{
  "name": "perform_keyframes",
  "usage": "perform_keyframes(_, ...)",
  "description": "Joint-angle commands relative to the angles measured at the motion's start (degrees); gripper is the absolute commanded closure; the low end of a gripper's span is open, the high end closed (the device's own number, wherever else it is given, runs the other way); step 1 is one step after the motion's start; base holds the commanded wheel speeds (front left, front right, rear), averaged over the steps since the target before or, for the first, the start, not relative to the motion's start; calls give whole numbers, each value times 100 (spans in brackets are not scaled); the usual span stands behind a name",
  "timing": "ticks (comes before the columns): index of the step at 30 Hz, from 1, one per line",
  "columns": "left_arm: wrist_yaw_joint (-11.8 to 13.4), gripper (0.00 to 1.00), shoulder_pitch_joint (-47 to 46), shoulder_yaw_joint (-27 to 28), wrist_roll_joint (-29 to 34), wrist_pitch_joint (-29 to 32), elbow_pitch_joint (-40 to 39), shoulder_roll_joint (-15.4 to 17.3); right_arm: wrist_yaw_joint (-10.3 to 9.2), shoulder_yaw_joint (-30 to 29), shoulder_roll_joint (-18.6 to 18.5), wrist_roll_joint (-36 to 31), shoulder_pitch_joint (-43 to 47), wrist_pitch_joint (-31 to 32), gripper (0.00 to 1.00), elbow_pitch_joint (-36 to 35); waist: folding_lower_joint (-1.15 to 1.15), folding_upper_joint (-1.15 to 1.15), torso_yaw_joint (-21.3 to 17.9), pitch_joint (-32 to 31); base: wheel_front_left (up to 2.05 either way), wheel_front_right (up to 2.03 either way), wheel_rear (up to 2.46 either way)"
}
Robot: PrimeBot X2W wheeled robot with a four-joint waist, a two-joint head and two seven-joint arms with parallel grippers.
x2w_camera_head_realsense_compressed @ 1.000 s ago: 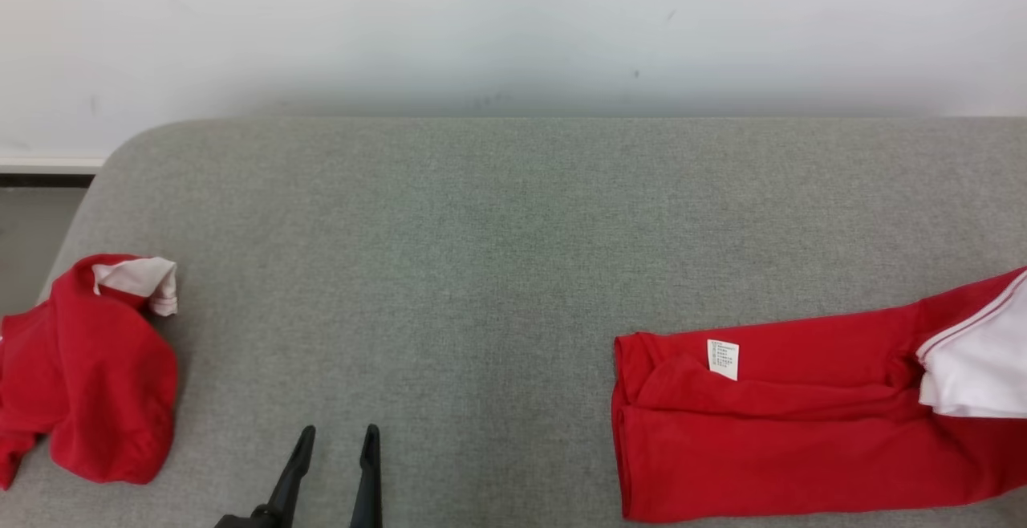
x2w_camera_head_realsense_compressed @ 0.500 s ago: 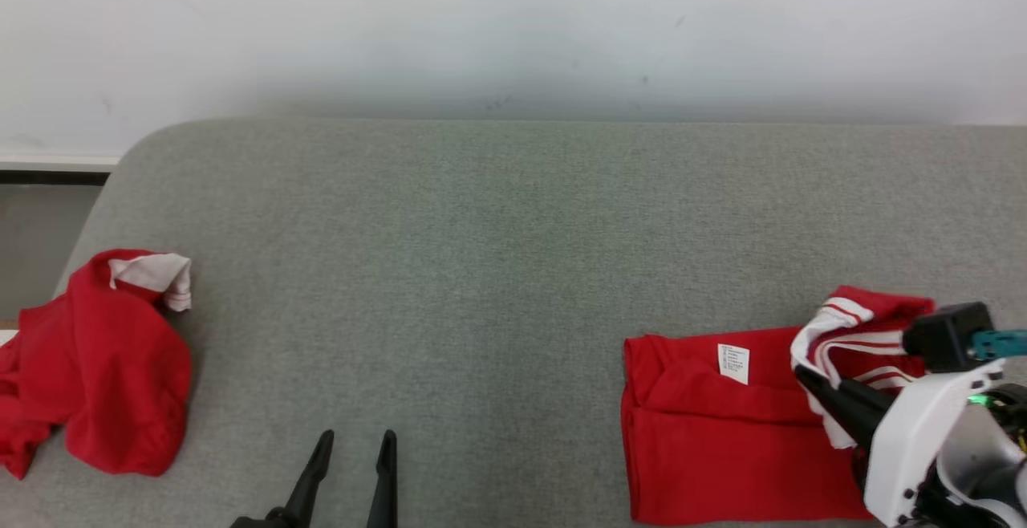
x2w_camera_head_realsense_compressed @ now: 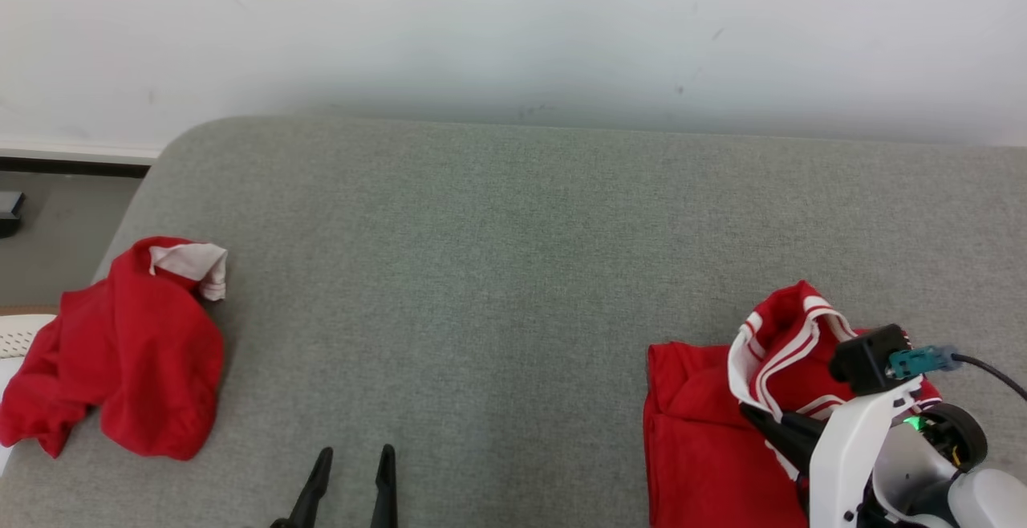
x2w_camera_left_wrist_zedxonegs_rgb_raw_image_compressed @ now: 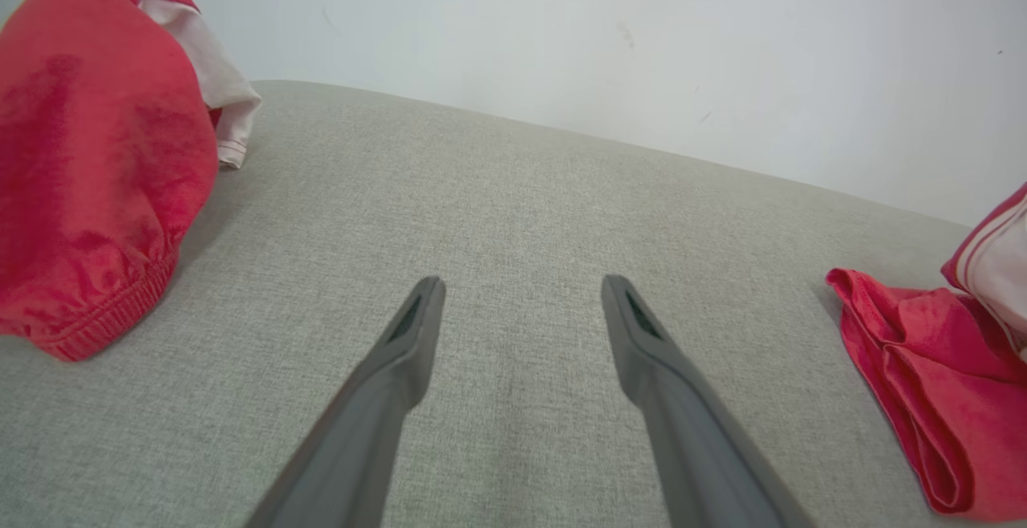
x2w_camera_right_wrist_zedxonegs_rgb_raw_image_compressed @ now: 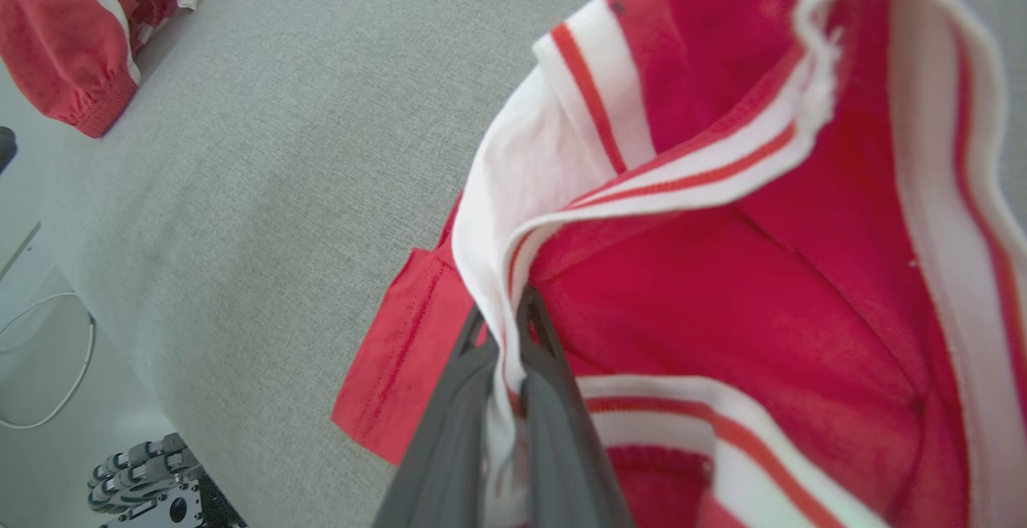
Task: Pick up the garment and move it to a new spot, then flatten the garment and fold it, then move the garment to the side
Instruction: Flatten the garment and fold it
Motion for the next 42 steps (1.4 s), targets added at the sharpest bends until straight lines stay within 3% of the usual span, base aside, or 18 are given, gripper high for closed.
perform_keyframes(1,16,0,59,13,-59,-3,7,18,-11,55,43,-42,60,22,100,-20,0,0,2,-14,0,0,0)
perform_keyframes(12,-2,0,24,33,-47,-3,69,18,-11,279,357,-119,-39,-105,98,129,0,0,-62,30,0,0,0)
perform_keyframes(14,-2,0,25,31,-42,-3,87,18,-11,361,448,-68,-48,-154,65,172,0,0,-68,25,0,0,0)
perform_keyframes(15,1,0,34,31,-46,-3,94,18,-11,392,481,-54,-56,-175,37,182,0,0,-75,23,0,0,0)
perform_keyframes(16,7,0,40,28,-51,-3,99,18,-11,411,509,-56,-77,-219,0,180,0,0,-83,26,0,0,0)
perform_keyframes(25,8,0,73,70,-24,-3,129,18,-11,265,846,201,-49,-1026,0,-448,0,0,-168,34,0,0,0)
perform_keyframes(32,29,0,147,100,-43,-3,121,18,-11,-159,705,237,413,-1687,0,-1134,0,0,-235,-71,0,0,0)
perform_keyframes(36,42,0,213,130,-48,-2,100,18,-11,-684,479,-257,737,-2281,0,-1280,0,0,-272,-177,0,0,0)
perform_keyframes(42,33,0,299,243,50,-3,2,18,-11,-1666,336,-1352,1291,-3369,0,-828,0,0,-300,-364,0,0,0)
